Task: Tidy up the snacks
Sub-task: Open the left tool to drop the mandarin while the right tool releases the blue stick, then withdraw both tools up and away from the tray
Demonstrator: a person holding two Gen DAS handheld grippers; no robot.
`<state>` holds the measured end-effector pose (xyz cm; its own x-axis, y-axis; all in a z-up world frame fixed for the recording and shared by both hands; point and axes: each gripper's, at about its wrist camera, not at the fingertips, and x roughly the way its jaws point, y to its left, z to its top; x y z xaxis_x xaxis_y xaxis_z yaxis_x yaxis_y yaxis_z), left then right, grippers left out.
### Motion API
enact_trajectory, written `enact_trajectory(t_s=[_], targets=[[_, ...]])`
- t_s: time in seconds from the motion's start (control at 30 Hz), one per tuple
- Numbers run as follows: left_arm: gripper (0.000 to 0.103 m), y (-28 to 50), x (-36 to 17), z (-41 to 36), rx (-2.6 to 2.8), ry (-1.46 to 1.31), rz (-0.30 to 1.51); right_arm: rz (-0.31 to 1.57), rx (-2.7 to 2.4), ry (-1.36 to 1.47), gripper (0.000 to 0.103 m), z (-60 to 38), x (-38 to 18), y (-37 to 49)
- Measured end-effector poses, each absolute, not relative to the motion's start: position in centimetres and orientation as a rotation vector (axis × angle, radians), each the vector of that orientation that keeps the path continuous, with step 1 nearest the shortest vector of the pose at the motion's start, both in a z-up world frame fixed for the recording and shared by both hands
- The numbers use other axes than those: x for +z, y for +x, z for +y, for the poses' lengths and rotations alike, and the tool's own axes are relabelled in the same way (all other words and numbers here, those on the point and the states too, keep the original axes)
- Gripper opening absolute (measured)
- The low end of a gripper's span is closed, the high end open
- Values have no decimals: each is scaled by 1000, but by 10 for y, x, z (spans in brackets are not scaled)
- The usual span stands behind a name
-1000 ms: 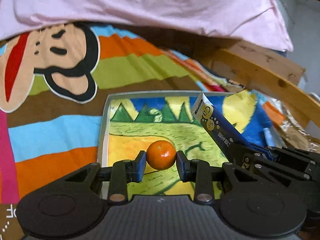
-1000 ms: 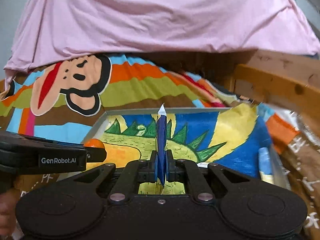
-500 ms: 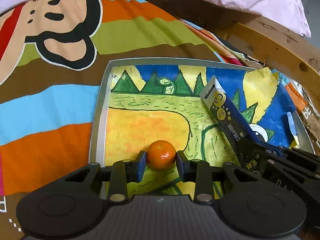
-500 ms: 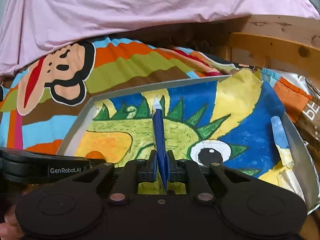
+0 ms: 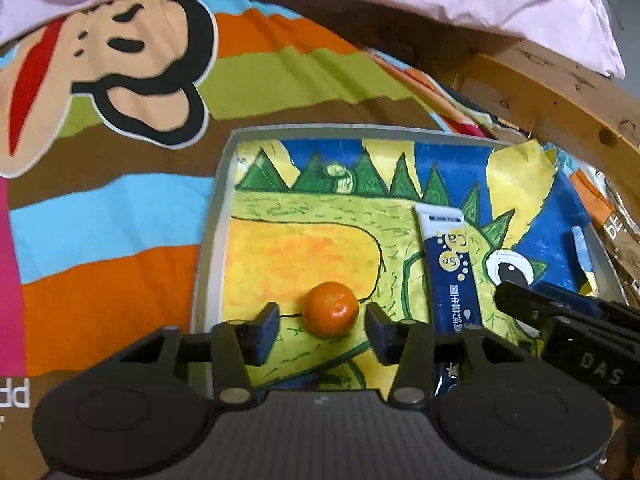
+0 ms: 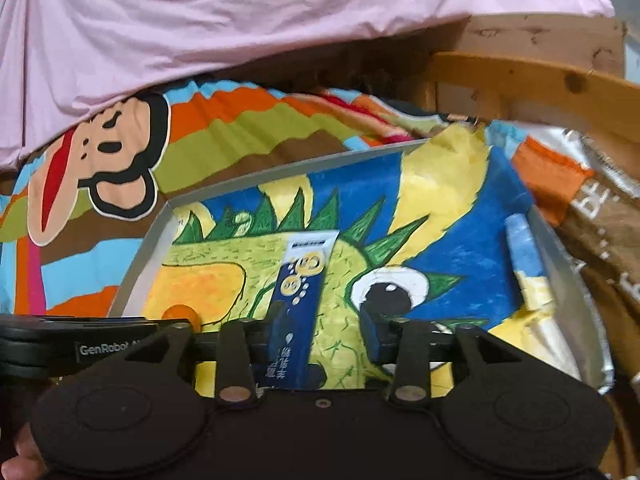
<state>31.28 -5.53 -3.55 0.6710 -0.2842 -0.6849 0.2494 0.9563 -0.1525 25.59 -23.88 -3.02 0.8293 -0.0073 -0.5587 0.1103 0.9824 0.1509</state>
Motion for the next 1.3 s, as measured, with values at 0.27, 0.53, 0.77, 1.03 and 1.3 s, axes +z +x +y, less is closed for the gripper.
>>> enact_trajectory(t_s=[0.27,0.53,0.77,1.03,1.3], targets=[[88,270,6,-35,-261,-70,681,504,-83,210,82,-243,13,210],[103,206,52,-17,-249,-20,575,422,-104,246,102,-246,54,144],[103,152,71,-6,-253,-51,569,389,-105,234,102,-238,75,86],[103,99,77,-6,-245,7,566,373,-126,205,102,-227,81,29],[103,63,63,0,-199,18,626,444,-154,251,102,-226,67,-14]])
